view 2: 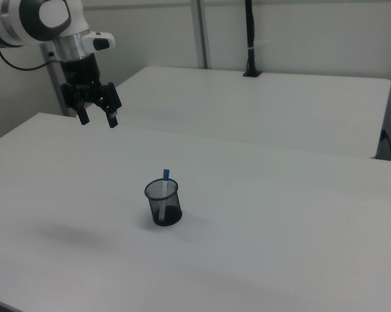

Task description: Remove the marker

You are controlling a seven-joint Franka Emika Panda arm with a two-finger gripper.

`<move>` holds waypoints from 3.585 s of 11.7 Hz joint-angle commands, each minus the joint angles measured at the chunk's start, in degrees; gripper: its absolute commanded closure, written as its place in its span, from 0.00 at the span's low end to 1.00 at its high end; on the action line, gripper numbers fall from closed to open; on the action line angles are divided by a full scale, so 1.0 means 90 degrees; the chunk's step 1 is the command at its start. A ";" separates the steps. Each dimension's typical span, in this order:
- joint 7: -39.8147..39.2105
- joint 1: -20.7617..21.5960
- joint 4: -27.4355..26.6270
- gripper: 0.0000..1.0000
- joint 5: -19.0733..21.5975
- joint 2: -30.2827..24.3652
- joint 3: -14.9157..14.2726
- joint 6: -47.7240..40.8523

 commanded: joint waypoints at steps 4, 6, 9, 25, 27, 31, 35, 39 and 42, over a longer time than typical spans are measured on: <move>-0.0176 0.0044 -0.0020 0.00 0.0157 -0.0004 -0.0086 0.0030; -0.0176 0.0044 -0.0020 0.00 0.0177 -0.0004 -0.0076 0.0030; -0.0176 0.0044 -0.0020 0.00 0.0177 -0.0004 -0.0076 0.0030; -0.0196 0.0005 -0.0108 0.00 0.0177 0.0055 -0.0076 0.0303; -0.0215 -0.0024 -0.0098 0.00 0.0167 0.0084 -0.0076 0.0361; -0.0545 -0.0374 -0.0137 0.00 0.0157 0.0327 -0.0076 0.0732; -0.0909 -0.0669 -0.0215 0.07 0.0089 0.0884 -0.0076 0.1570; -0.0938 -0.0883 -0.0333 0.13 0.0030 0.1440 -0.0076 0.2450; -0.1045 -0.0932 -0.0362 0.37 -0.0262 0.1753 -0.0076 0.2656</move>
